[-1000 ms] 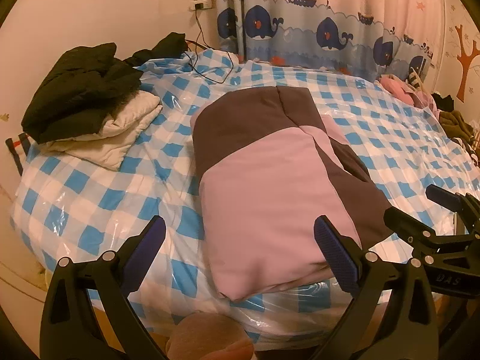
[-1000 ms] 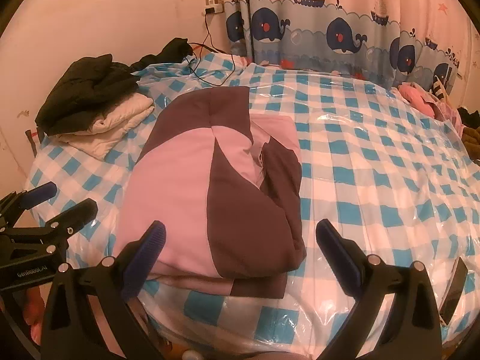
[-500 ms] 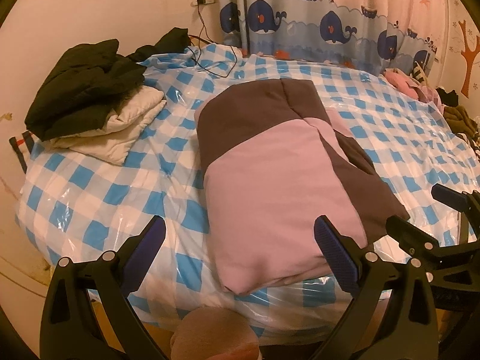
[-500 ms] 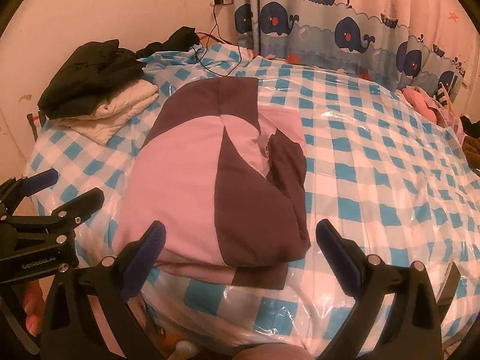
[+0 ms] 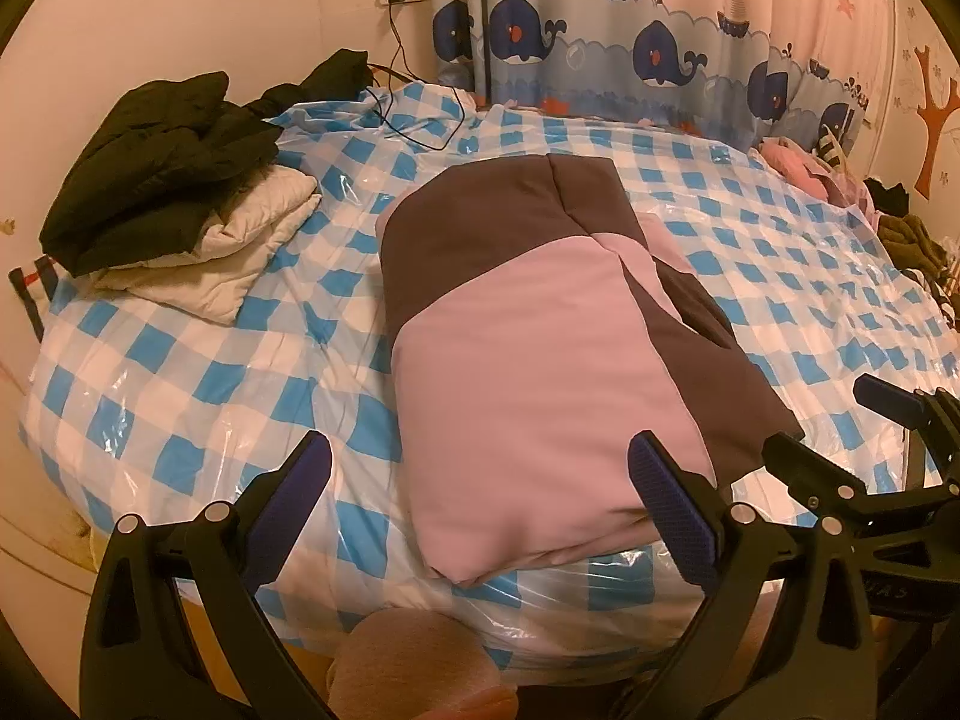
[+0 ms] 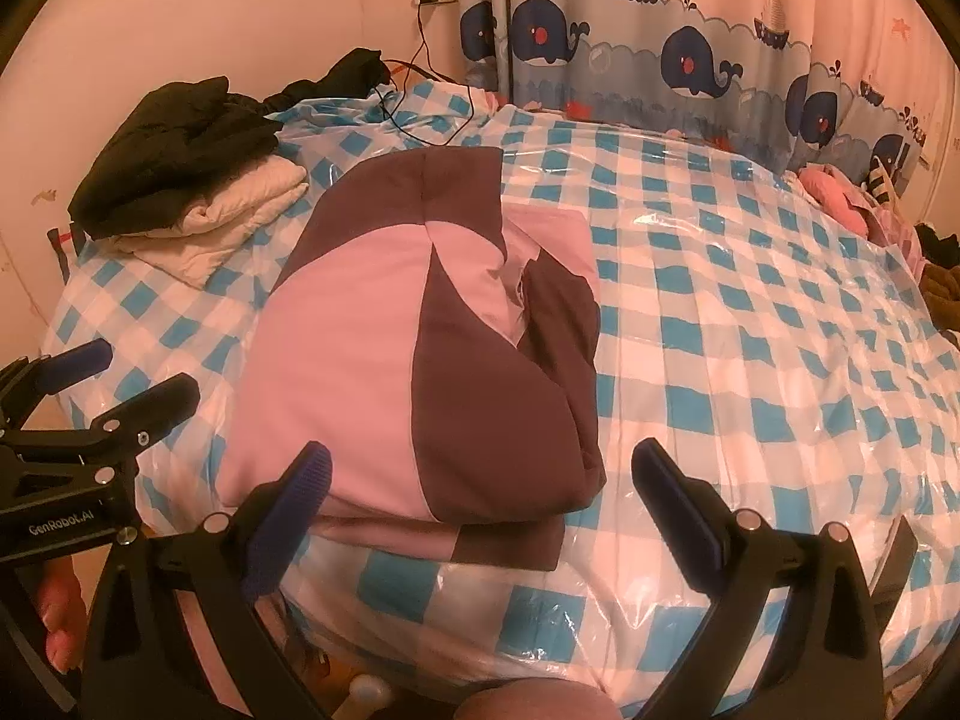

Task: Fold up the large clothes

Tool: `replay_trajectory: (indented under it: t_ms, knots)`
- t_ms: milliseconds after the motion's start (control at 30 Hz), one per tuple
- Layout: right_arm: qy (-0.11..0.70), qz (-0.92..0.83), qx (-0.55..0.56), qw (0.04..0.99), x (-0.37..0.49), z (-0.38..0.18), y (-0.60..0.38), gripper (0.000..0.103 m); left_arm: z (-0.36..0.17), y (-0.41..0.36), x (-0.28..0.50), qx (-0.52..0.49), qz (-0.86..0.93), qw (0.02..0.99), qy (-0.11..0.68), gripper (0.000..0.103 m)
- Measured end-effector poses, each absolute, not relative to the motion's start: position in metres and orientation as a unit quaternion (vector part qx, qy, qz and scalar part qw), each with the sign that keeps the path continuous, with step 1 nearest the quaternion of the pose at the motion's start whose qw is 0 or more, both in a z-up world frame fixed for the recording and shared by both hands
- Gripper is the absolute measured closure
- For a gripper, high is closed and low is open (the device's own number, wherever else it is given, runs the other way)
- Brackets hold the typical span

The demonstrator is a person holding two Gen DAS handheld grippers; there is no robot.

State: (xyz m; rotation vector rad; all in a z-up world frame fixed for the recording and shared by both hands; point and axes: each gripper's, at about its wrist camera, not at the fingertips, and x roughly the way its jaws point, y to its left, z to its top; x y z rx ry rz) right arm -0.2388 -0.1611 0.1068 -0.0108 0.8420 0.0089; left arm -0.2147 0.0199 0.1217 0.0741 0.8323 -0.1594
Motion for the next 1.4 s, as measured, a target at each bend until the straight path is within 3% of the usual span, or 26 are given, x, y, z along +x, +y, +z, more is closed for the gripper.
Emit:
replay_trajectory:
  t_ms: [1400]
  knots:
    - [0.414,0.005,0.003,0.91,-0.227,0.099,-0.168,0.007,0.114,0.018,-0.195,0.017,-0.099,0.896,0.432,0.008]
